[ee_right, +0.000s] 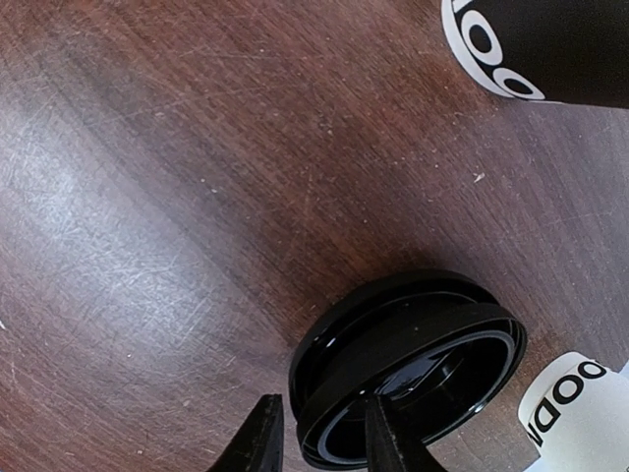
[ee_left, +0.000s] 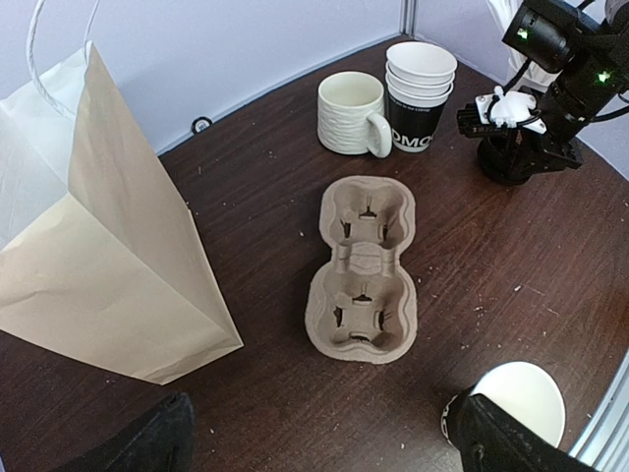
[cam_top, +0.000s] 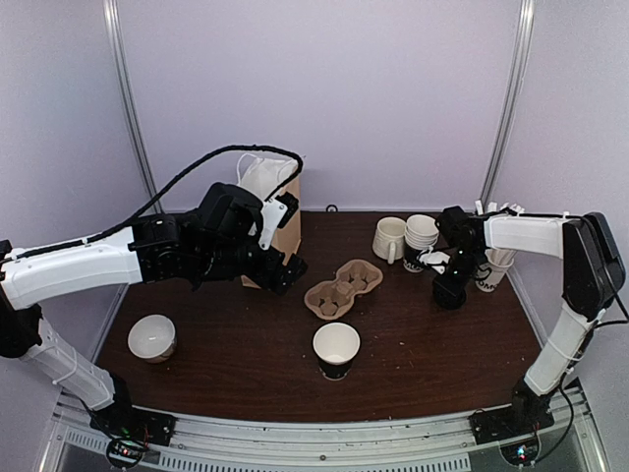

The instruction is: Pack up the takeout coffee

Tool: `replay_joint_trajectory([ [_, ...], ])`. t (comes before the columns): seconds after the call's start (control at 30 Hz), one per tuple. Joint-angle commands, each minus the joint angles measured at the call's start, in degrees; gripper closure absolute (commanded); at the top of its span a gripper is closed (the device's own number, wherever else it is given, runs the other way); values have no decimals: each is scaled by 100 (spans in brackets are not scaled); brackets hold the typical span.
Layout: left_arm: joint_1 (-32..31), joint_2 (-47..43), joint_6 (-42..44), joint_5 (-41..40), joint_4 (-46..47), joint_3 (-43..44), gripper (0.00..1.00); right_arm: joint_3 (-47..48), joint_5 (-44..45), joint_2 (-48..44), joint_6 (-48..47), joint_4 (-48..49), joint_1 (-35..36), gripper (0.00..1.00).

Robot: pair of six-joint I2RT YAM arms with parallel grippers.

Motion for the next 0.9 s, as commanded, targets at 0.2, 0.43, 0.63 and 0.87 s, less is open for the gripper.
replay_joint_trajectory([
  [0.2,8,-108,-144,127,267,-118,3,95,272,184,183,135,-84,69],
  [0.43,5,-162,-179,93,272,-210,3,135,132,-27,249,10,-89,80],
  [0.63,1,-111,-143,89,316,-181,3,185,-39,-370,330,-331,-84,84],
  [0.87,5,-109,102,289,657,-281,3,520,-663,-1238,473,-1052,-76,88],
])
